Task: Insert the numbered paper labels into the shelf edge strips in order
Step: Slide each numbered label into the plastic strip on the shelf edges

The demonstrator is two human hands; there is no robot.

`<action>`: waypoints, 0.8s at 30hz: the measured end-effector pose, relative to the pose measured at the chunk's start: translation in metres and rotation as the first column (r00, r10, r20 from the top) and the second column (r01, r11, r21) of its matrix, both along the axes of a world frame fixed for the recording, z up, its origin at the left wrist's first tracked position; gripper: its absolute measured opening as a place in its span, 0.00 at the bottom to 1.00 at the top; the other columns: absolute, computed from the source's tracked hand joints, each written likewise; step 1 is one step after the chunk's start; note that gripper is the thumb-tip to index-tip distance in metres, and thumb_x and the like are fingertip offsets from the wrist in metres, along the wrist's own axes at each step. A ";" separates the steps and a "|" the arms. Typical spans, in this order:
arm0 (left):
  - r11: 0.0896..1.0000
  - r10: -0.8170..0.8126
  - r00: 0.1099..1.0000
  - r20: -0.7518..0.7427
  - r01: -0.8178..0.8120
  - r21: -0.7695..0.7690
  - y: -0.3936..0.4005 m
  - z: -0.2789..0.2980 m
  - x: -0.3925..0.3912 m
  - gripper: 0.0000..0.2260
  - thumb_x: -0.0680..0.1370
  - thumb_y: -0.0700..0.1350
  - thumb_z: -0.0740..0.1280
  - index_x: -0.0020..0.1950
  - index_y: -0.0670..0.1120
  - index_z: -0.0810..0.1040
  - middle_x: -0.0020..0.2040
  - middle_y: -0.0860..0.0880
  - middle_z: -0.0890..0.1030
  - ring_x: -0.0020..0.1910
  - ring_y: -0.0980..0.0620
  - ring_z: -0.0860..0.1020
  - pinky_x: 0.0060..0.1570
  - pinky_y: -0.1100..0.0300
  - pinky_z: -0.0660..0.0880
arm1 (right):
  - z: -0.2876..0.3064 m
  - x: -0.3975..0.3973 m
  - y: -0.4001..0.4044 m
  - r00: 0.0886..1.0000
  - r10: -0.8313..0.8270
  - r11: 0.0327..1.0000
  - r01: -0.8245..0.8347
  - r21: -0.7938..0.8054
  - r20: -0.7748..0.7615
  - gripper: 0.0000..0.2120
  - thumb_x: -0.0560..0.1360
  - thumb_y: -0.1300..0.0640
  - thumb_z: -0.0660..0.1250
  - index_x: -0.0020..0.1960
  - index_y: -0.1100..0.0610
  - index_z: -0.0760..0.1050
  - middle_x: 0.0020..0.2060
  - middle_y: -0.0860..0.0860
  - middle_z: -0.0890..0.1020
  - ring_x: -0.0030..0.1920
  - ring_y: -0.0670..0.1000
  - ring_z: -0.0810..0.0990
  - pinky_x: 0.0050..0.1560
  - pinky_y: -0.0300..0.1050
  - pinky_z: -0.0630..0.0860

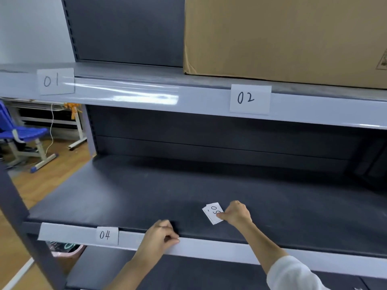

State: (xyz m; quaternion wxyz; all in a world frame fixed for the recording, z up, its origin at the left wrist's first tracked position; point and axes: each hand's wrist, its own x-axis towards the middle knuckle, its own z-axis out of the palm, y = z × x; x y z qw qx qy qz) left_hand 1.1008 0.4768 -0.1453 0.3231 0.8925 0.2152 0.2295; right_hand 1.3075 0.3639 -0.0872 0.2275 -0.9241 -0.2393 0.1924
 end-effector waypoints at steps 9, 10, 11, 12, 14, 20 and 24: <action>1.000 -0.001 0.999 0.034 0.001 -0.017 0.000 -0.004 -0.001 0.02 0.68 0.38 0.74 0.38 0.44 0.84 0.42 0.75 0.73 0.43 0.69 0.70 0.39 0.77 0.66 | 0.007 0.005 -0.003 0.997 -0.004 0.996 0.011 0.085 -0.074 0.04 0.70 0.60 0.68 0.40 0.62 0.78 0.40 0.56 0.81 0.37 0.51 0.73 0.31 0.39 0.66; 1.000 0.000 0.999 0.037 0.001 -0.017 0.000 -0.004 -0.001 0.02 0.68 0.38 0.74 0.38 0.44 0.84 0.42 0.75 0.73 0.43 0.69 0.70 0.39 0.77 0.66 | 0.008 0.005 -0.004 0.997 -0.013 0.995 0.020 0.101 -0.070 0.03 0.70 0.61 0.67 0.39 0.61 0.77 0.42 0.58 0.82 0.37 0.51 0.73 0.34 0.40 0.67; 1.000 0.000 0.999 0.038 0.001 -0.015 -0.001 -0.004 -0.001 0.02 0.68 0.38 0.74 0.38 0.44 0.84 0.42 0.75 0.73 0.43 0.69 0.70 0.39 0.77 0.66 | 0.010 0.006 -0.005 0.997 -0.025 0.992 0.034 0.125 -0.070 0.04 0.70 0.62 0.67 0.40 0.63 0.77 0.45 0.59 0.83 0.38 0.52 0.75 0.37 0.42 0.70; 1.000 -0.002 0.999 0.040 0.003 -0.010 -0.001 -0.004 -0.002 0.02 0.68 0.38 0.74 0.38 0.44 0.84 0.42 0.74 0.73 0.43 0.69 0.70 0.39 0.77 0.66 | 0.012 0.006 -0.007 0.996 -0.038 0.986 0.050 0.156 -0.076 0.06 0.70 0.63 0.68 0.44 0.66 0.79 0.47 0.60 0.84 0.40 0.54 0.77 0.41 0.45 0.74; 1.000 -0.003 0.999 0.045 0.003 0.005 -0.001 -0.003 -0.002 0.02 0.68 0.38 0.74 0.37 0.44 0.84 0.43 0.74 0.73 0.43 0.69 0.70 0.40 0.77 0.66 | 0.018 0.006 -0.012 0.996 -0.039 0.975 0.055 0.217 -0.079 0.08 0.71 0.63 0.68 0.49 0.66 0.81 0.44 0.58 0.82 0.44 0.54 0.78 0.50 0.47 0.77; 0.999 0.012 0.998 0.068 -0.015 0.048 -0.006 -0.001 -0.004 0.01 0.69 0.38 0.73 0.38 0.43 0.84 0.41 0.74 0.73 0.42 0.70 0.70 0.42 0.77 0.66 | 0.033 0.003 -0.033 0.999 0.031 0.943 -0.015 0.333 -0.041 0.15 0.71 0.64 0.69 0.28 0.53 0.75 0.30 0.44 0.76 0.41 0.49 0.76 0.43 0.41 0.71; 0.995 0.009 0.997 0.083 -0.017 0.096 -0.009 -0.003 -0.006 0.02 0.69 0.38 0.73 0.39 0.44 0.84 0.32 0.66 0.73 0.43 0.71 0.69 0.42 0.79 0.66 | 0.031 -0.001 -0.052 0.986 0.159 0.921 -0.128 0.368 -0.056 0.14 0.70 0.64 0.71 0.28 0.52 0.76 0.31 0.45 0.80 0.37 0.45 0.78 0.43 0.37 0.75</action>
